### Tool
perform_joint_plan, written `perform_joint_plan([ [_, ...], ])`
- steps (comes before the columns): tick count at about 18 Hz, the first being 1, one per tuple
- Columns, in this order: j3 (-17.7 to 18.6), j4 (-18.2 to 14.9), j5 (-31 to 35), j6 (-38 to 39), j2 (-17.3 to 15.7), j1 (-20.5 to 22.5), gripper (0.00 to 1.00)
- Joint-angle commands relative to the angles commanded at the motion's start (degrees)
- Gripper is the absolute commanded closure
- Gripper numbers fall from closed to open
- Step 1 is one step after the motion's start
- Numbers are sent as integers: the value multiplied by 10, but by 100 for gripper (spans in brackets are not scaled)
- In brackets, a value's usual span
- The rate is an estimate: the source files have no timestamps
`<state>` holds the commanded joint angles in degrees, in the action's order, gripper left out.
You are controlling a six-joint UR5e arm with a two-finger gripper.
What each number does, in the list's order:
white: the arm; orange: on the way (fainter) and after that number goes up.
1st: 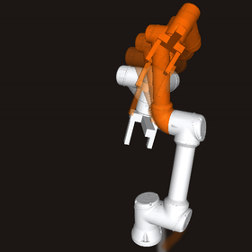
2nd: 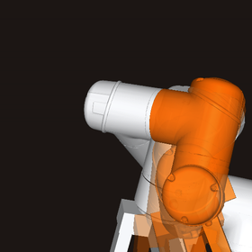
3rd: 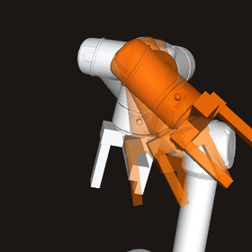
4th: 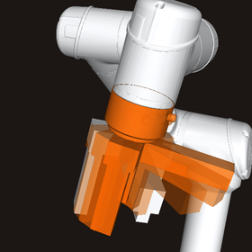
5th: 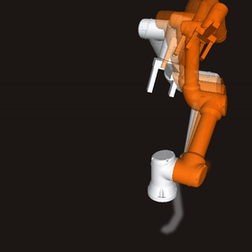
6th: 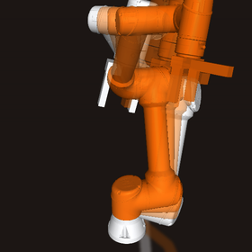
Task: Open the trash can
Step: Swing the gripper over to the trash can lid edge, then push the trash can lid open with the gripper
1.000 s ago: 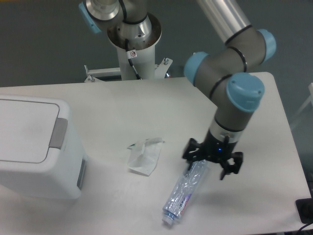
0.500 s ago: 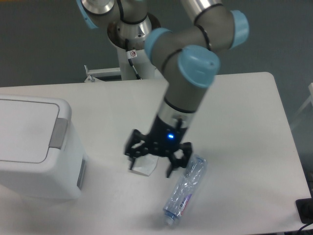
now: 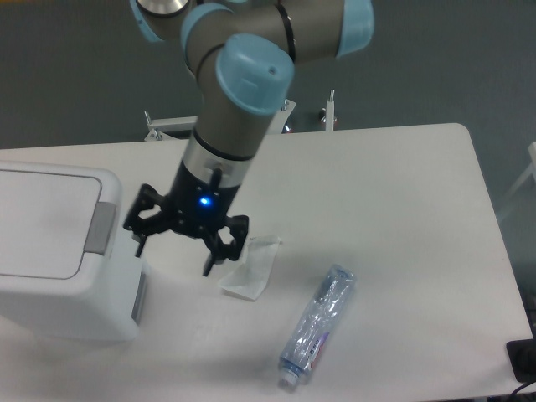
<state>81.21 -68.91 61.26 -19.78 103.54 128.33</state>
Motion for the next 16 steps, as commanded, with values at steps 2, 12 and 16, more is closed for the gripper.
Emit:
perform_joint_plan([
  [2, 2, 0, 0, 5, -6, -4, 0],
  [12, 28, 9, 6, 7, -6, -13, 0],
  [16, 28, 10, 6, 7, -4, -13, 0],
])
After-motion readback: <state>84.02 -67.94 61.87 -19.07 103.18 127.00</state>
